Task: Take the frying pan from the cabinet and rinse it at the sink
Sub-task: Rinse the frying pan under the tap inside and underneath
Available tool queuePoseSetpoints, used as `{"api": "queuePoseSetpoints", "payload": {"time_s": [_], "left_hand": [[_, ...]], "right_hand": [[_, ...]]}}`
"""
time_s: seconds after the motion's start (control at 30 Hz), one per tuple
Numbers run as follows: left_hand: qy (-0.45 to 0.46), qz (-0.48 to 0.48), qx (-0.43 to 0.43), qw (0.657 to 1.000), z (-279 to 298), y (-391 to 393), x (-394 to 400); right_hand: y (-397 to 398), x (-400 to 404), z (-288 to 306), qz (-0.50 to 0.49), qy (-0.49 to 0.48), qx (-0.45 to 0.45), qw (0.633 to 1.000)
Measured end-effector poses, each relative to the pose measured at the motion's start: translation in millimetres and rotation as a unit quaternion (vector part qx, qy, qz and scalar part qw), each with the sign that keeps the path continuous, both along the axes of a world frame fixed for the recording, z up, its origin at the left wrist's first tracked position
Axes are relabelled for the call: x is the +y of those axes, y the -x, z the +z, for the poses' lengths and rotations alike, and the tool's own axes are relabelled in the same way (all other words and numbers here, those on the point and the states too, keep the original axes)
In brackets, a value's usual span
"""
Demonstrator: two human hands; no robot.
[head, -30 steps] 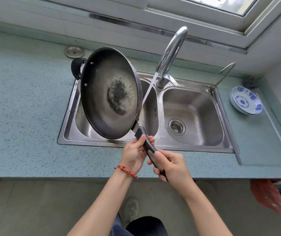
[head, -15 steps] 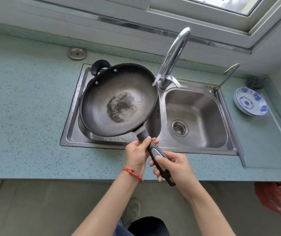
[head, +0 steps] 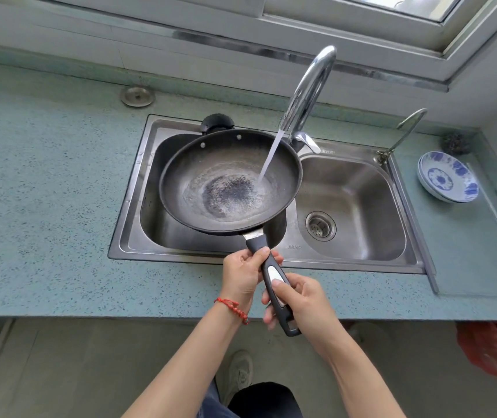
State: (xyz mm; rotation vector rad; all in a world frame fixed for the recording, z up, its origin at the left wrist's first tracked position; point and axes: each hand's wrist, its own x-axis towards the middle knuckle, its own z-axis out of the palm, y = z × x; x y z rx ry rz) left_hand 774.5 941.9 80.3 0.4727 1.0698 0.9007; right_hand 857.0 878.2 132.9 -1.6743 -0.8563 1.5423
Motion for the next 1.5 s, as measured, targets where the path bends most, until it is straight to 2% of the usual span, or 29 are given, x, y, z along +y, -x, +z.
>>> {"api": "queuePoseSetpoints", "payload": {"time_s": [0.13, 0.33, 0.93, 1.27, 1.5], "left_hand": [[0.002, -0.011, 0.007, 1.0, -2, 0, -3], [0.003, -0.033, 0.037, 0.999, -5, 8, -7], [0.029, -0.027, 0.073, 0.997, -18, 49, -22], [0.024, -0.058, 0.059, 0.996, -31, 56, -4], [0.003, -0.09, 0.082, 0.993, -32, 58, 6]], "right_hand": [[3, -6, -4, -0.013, -0.007, -0.002, 1.0], [14, -14, -9, -0.045, -0.015, 0.046, 0.998], [56, -24, -11, -0.041, -0.007, 0.094, 0.995], [61, -6, -22, -0.045, 0.019, 0.061, 0.997], [51, 16, -19, -0.051, 0.045, 0.045, 0.997]]}}
